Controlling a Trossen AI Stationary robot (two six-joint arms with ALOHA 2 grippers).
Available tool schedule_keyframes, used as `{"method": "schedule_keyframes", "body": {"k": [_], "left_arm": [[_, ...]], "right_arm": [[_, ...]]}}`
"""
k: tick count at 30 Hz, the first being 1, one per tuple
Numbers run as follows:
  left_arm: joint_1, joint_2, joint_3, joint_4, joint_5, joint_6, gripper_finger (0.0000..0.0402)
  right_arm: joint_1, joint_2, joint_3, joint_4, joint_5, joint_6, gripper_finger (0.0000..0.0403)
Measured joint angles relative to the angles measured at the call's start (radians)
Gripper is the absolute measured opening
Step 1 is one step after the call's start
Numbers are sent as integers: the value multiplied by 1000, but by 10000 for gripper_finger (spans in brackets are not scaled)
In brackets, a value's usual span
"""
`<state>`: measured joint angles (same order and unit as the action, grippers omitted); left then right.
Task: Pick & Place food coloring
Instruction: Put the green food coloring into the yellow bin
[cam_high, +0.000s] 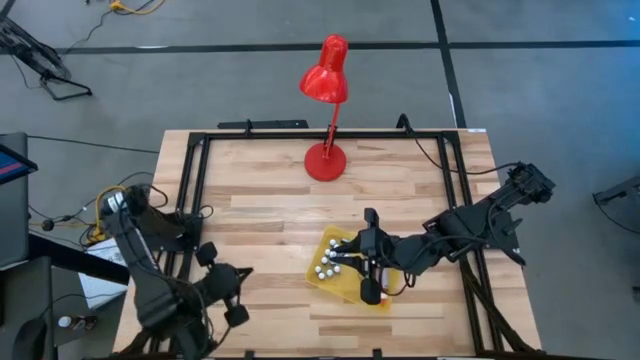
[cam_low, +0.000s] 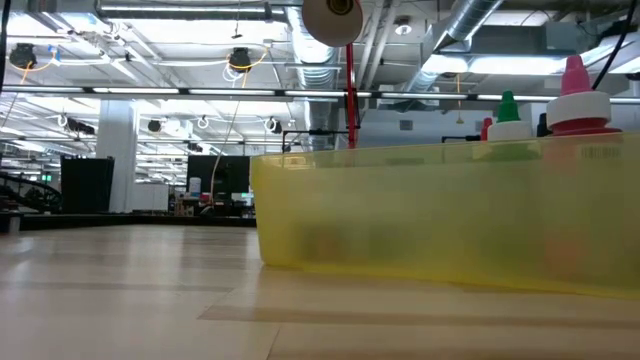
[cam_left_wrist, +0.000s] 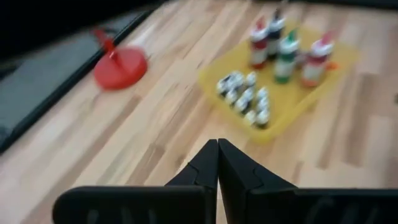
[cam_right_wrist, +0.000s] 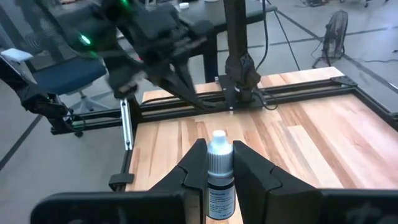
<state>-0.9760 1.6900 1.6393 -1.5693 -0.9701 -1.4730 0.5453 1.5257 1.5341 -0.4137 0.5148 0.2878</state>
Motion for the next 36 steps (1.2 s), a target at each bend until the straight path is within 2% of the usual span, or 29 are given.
{"method": "schedule_keyframes", "body": {"k": [4,8,12,14,16,19,21,23,25,28,32,36], "left_arm": [[-9,-93,-200,101,0,-81,0],[-5,-255,-411,349,-25,-17,0],[48,-417,-611,691,-28,205,0],[95,-484,-703,915,12,383,0],[157,-526,-791,1162,98,591,0],[261,-547,-900,1553,322,891,0],[321,-543,-941,1763,498,1033,0],[368,-529,-960,1912,645,1114,0],[396,-524,-960,1993,715,1167,0],[426,-527,-956,2054,735,1212,4],[469,-526,-935,2016,730,1228,35],[523,-525,-927,1937,730,1220,86]], "right_arm": [[-5,0,0,0,-1,0,43],[-4,0,0,-1,0,10,43],[-5,0,0,-2,0,17,43],[-7,0,0,-4,0,19,44],[-12,0,0,-5,0,18,44],[-25,0,0,-6,0,18,44],[-35,0,0,-8,-5,19,44],[-45,0,0,-12,-24,19,44],[-52,0,0,-15,-35,19,44],[-59,0,0,-21,-45,19,44],[-60,0,0,-28,-45,19,48],[-60,0,0,-27,-45,19,54]]}}
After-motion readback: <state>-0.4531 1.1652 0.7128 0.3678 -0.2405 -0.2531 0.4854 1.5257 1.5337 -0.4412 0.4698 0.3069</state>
